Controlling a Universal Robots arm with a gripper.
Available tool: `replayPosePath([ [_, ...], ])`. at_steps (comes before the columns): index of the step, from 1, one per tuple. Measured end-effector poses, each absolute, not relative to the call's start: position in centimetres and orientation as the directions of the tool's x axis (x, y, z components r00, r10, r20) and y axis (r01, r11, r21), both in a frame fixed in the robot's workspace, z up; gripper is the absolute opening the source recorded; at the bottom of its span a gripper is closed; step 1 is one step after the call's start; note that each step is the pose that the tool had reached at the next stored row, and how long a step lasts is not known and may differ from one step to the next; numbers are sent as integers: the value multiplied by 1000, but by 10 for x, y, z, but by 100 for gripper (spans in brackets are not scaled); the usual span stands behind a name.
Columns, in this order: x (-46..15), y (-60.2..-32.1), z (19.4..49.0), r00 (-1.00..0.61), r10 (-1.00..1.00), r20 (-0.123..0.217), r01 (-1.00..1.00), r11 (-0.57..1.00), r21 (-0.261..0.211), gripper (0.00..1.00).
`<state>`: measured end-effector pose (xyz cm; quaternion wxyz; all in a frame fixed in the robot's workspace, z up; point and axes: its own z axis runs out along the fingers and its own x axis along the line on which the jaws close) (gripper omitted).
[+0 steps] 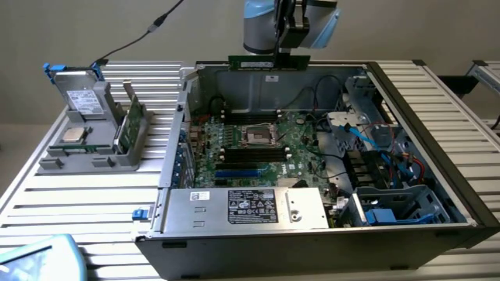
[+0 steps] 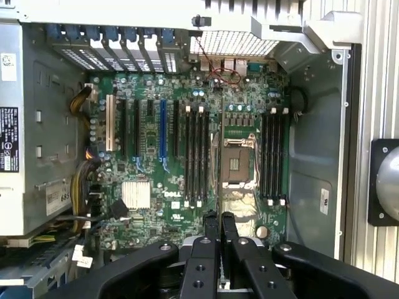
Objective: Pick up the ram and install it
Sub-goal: 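Pick up the ram and move it above insertion slot, then insert the ram into the slot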
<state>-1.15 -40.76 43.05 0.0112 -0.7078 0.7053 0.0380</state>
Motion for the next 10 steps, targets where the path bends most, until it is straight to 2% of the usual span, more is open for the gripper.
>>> replayPosePath([
  [4, -12, -408, 428, -11, -998, -69, -998, 7, 60, 13],
  [10, -12, -408, 427, -14, -997, -69, -998, 9, 61, 13],
])
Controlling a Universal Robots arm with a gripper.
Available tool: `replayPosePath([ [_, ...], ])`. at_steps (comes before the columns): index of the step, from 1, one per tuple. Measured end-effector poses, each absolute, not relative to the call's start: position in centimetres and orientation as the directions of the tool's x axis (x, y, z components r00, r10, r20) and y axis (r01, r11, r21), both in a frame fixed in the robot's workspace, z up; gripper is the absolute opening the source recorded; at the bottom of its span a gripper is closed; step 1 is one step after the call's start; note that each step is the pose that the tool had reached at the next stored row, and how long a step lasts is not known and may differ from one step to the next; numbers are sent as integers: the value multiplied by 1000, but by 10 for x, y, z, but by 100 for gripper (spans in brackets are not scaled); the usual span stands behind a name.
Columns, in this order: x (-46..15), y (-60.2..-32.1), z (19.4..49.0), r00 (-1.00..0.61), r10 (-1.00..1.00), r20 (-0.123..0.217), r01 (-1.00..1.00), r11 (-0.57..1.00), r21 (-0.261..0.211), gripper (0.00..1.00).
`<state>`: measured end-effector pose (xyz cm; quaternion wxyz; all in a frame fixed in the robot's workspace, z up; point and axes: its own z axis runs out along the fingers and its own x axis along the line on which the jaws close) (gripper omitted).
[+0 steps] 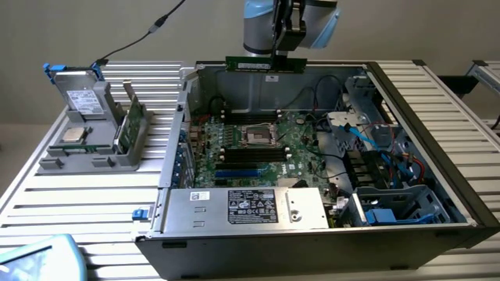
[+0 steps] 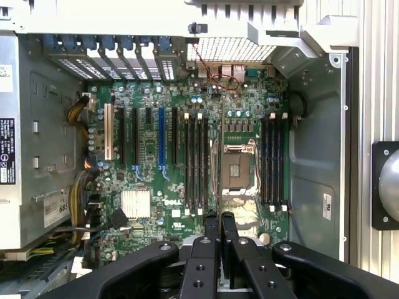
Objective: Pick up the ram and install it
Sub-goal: 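Insert the ram into the slot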
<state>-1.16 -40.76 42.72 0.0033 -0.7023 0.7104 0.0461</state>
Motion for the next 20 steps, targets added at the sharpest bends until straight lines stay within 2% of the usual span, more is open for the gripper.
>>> replayPosePath([
  [11, -12, -408, 426, -13, -997, -70, -998, 9, 60, 13],
  [20, -15, -408, 411, -10, -998, -70, -999, 6, 54, 13],
])
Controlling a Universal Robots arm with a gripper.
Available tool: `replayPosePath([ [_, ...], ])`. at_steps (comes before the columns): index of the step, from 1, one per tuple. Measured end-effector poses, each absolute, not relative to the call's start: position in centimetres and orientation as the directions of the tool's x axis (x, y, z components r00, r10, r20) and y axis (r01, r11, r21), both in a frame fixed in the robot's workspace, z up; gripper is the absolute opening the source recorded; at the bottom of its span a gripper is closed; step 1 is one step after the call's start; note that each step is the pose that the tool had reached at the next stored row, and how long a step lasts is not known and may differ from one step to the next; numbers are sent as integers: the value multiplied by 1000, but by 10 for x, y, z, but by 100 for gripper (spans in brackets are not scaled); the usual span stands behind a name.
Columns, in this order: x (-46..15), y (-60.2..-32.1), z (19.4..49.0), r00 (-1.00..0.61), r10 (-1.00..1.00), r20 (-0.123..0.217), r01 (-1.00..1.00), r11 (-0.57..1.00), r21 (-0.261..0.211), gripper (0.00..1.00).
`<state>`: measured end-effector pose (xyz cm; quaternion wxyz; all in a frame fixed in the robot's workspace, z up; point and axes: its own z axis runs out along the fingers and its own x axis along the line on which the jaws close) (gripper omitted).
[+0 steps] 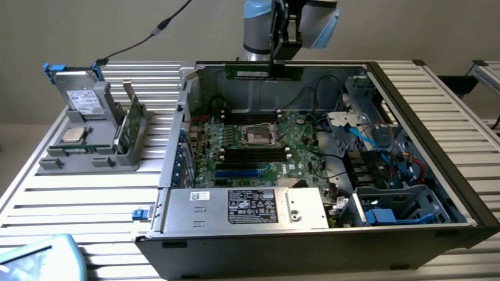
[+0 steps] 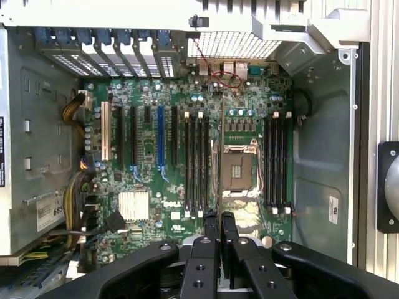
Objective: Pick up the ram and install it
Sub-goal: 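Insert the ram into the slot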
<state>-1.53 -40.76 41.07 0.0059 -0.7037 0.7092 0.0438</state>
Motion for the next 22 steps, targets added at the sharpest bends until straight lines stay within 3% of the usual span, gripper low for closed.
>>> replayPosePath([
  [12, -25, -407, 390, -6, -998, -67, -999, 3, 46, 13],
  [22, -26, -406, 378, 8, -999, -45, -999, -10, 43, 13],
])
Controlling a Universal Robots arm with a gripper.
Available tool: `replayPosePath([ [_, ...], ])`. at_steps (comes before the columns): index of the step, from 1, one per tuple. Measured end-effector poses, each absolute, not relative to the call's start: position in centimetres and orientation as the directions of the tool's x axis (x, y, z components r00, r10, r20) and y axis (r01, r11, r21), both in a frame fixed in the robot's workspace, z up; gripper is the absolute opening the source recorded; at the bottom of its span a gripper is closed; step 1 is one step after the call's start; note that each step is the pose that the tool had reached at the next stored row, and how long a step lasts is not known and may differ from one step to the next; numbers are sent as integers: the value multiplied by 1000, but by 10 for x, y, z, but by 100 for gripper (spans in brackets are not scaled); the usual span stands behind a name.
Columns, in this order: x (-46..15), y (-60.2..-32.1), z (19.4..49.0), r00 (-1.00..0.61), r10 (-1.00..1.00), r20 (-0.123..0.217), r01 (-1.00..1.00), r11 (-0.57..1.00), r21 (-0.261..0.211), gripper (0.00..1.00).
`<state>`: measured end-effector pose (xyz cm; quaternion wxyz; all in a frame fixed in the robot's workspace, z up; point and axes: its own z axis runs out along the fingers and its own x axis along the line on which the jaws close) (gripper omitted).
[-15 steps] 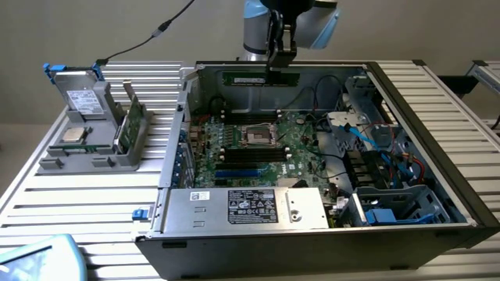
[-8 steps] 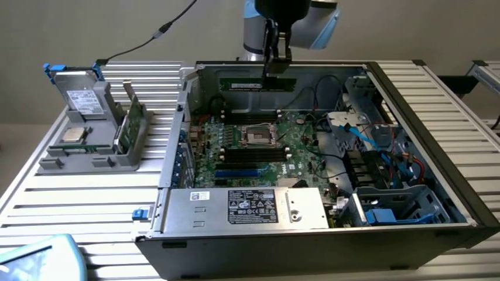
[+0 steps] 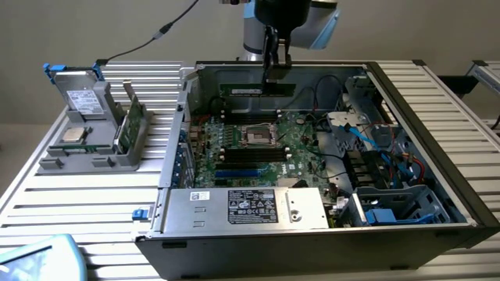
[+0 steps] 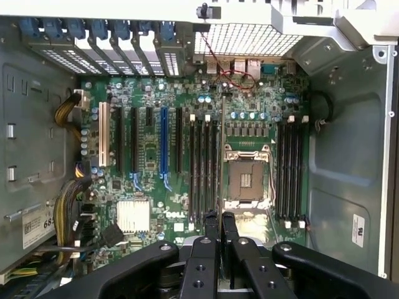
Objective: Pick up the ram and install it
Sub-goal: 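Insert the ram into the slot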
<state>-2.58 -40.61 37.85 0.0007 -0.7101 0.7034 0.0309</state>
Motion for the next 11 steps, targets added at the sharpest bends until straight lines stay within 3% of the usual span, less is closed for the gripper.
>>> replayPosePath([
  [11, -26, -405, 362, 29, -999, -22, -999, -30, 43, 13],
])
